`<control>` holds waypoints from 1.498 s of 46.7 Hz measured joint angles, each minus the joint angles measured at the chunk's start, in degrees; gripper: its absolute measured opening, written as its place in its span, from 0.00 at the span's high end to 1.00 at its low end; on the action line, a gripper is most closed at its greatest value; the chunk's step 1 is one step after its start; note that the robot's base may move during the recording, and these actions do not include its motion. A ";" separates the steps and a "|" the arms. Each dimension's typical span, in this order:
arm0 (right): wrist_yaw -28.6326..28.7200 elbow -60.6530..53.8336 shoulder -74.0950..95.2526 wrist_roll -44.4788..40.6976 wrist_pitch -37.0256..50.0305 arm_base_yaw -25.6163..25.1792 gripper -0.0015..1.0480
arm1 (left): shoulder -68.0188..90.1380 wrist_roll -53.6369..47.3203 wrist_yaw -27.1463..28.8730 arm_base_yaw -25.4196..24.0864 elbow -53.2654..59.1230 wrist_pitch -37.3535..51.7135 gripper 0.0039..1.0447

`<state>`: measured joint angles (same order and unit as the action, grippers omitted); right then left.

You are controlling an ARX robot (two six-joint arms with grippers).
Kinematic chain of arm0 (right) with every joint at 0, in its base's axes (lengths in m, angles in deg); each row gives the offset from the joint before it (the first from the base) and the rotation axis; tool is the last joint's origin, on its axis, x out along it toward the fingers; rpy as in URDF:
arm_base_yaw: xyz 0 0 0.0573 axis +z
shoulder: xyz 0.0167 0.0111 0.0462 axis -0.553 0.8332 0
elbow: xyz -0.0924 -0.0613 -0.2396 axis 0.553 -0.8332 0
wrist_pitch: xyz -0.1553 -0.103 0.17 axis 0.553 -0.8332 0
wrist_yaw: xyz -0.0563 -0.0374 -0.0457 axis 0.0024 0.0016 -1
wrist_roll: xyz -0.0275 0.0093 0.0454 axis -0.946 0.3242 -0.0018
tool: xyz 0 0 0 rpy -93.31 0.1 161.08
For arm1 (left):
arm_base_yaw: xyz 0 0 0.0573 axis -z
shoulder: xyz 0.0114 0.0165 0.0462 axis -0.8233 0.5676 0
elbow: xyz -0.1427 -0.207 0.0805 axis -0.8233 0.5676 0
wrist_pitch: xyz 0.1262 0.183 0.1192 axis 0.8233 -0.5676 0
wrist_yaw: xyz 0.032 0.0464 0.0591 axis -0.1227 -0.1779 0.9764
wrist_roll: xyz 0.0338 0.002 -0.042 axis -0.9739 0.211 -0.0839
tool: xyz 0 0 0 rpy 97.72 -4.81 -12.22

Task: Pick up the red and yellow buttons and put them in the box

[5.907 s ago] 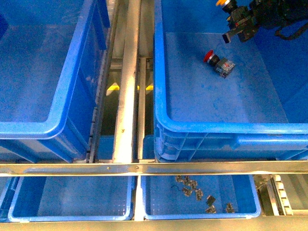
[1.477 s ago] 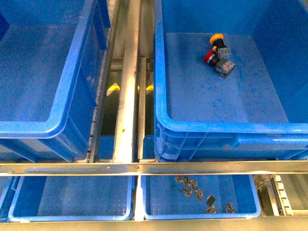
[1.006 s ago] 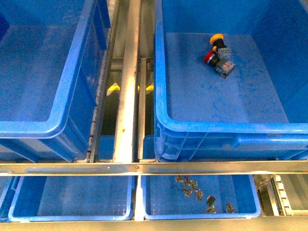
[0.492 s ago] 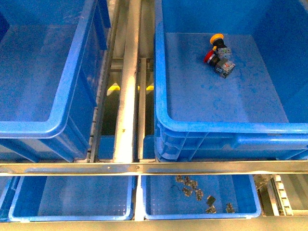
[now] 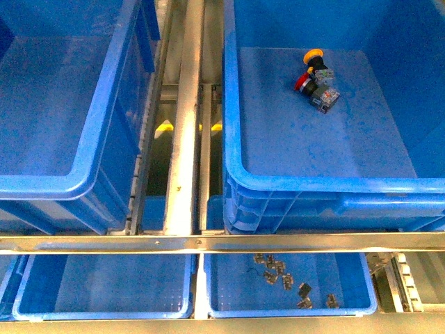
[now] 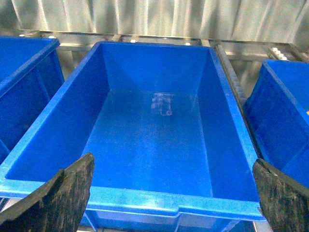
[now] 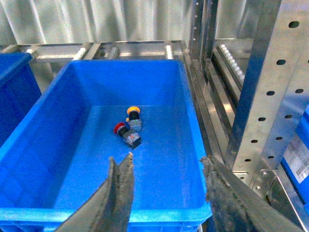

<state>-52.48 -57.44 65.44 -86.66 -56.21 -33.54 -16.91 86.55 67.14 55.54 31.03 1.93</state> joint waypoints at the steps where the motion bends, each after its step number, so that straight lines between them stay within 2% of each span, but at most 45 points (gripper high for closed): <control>1: 0.00 0.00 0.00 0.00 0.00 0.00 0.48 | 0.00 0.00 0.00 0.00 0.00 0.00 0.07; 2: 0.00 0.00 0.00 0.00 0.00 0.00 0.47 | 0.00 0.00 0.00 0.00 0.00 0.00 0.07; 14: -0.02 0.00 0.00 0.00 0.00 0.00 0.08 | 0.00 0.00 0.00 0.00 0.00 0.00 0.07; 16: 0.00 0.00 0.00 0.04 0.00 0.00 0.05 | 0.00 0.00 0.00 0.00 0.00 0.00 0.07; 70: 0.00 0.00 0.00 0.02 0.00 0.00 0.06 | 0.00 -0.02 0.00 0.00 0.00 0.00 0.07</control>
<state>-52.48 -57.44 65.44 -86.64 -56.21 -33.54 -16.91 86.53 67.14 55.54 31.03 1.93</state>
